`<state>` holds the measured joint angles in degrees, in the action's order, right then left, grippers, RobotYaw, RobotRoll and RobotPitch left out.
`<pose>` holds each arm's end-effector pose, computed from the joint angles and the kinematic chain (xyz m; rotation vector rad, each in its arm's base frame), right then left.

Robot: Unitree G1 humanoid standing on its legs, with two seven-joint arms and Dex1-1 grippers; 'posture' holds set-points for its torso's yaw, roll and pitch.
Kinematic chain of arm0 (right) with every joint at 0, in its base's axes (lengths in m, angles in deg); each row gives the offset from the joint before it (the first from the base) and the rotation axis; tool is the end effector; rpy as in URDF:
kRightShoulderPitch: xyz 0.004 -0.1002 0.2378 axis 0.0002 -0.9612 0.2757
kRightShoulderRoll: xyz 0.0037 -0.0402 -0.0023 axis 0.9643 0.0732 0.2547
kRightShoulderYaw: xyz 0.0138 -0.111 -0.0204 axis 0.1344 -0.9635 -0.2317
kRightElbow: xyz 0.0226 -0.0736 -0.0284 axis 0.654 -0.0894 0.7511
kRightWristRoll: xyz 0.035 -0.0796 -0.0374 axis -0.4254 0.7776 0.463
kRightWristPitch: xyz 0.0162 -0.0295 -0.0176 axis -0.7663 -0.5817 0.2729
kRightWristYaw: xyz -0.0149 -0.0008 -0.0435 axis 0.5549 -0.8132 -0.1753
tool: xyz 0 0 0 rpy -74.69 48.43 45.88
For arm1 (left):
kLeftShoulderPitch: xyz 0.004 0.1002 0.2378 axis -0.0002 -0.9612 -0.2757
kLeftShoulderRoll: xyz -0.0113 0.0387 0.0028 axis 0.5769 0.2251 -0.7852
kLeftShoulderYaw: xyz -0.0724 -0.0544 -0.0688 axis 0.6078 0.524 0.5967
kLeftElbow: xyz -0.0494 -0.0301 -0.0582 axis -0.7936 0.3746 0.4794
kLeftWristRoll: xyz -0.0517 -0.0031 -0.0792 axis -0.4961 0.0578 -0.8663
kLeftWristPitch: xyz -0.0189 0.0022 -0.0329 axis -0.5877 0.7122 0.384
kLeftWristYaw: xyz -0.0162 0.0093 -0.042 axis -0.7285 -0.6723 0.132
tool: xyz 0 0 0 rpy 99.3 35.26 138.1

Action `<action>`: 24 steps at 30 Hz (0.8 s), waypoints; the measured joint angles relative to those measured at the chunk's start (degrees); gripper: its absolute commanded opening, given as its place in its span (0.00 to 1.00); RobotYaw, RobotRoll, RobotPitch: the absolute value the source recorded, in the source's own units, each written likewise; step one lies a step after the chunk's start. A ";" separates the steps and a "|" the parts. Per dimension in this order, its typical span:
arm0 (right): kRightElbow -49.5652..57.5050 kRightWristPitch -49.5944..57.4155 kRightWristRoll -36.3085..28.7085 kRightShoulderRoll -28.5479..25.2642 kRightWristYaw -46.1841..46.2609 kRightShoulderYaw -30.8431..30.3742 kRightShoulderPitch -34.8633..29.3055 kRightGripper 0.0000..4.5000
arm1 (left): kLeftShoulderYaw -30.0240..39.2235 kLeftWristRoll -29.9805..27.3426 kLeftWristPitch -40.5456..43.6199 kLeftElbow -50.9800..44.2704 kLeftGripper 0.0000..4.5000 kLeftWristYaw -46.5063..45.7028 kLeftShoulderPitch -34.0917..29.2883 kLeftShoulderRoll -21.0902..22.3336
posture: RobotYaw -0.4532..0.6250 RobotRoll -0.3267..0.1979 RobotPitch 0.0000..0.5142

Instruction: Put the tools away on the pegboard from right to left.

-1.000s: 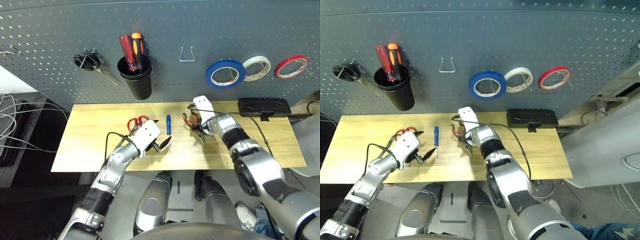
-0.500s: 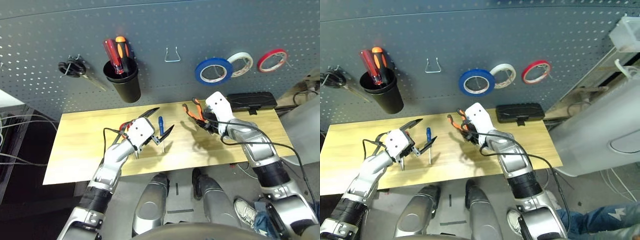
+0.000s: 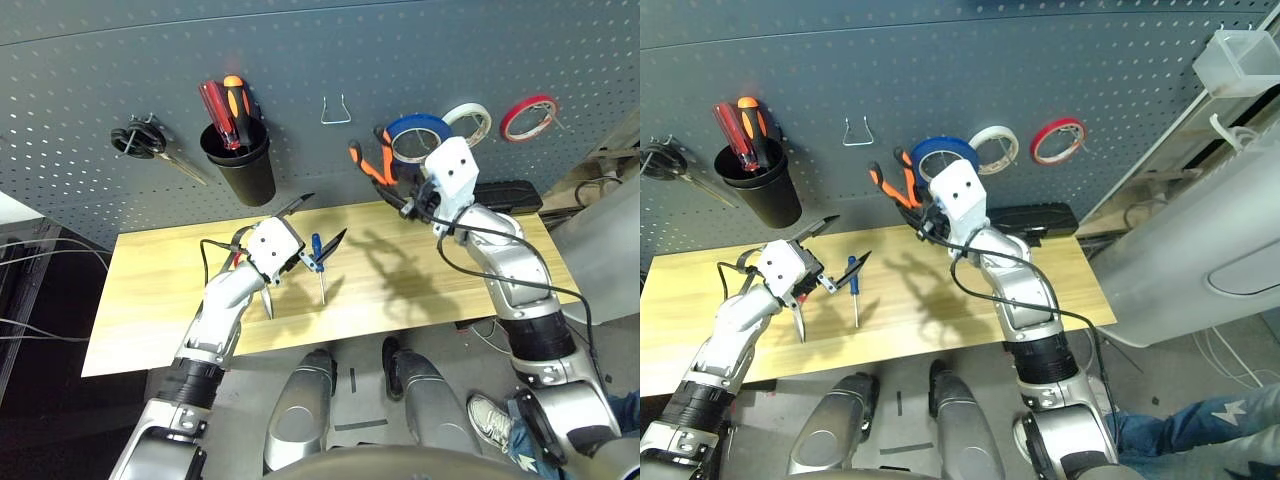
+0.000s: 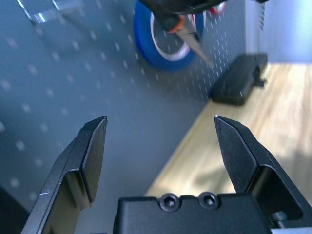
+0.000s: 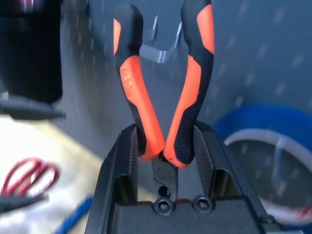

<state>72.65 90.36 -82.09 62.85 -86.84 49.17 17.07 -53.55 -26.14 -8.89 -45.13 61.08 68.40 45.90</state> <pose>0.2795 -0.1352 0.1699 -0.2482 -0.2795 0.7322 0.2410 0.1906 0.0852 0.4118 -0.3790 -0.6496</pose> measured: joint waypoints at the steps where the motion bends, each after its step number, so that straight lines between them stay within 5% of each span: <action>1: 0.12 0.00 -0.47 0.62 0.64 0.51 1.37 0.39 | 0.19 -0.22 0.00 -0.20 1.00 -0.18 0.56 -0.29 | 0.59 0.62 0.39; 15: -5.15 -0.17 -5.25 5.83 6.93 5.80 17.40 0.39 | 0.83 -0.32 -0.03 -0.28 1.00 -0.93 2.81 -0.76 | 0.61 0.62 0.35; 24: -21.57 -12.02 -4.54 9.52 7.86 6.55 22.94 0.39 | 0.95 -0.22 -0.19 -0.28 1.00 -1.43 3.07 -0.75 | 0.65 0.62 0.36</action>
<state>51.08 78.33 -86.63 72.37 -78.97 55.72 40.00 -52.60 -26.36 -9.08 -45.41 59.64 71.47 45.15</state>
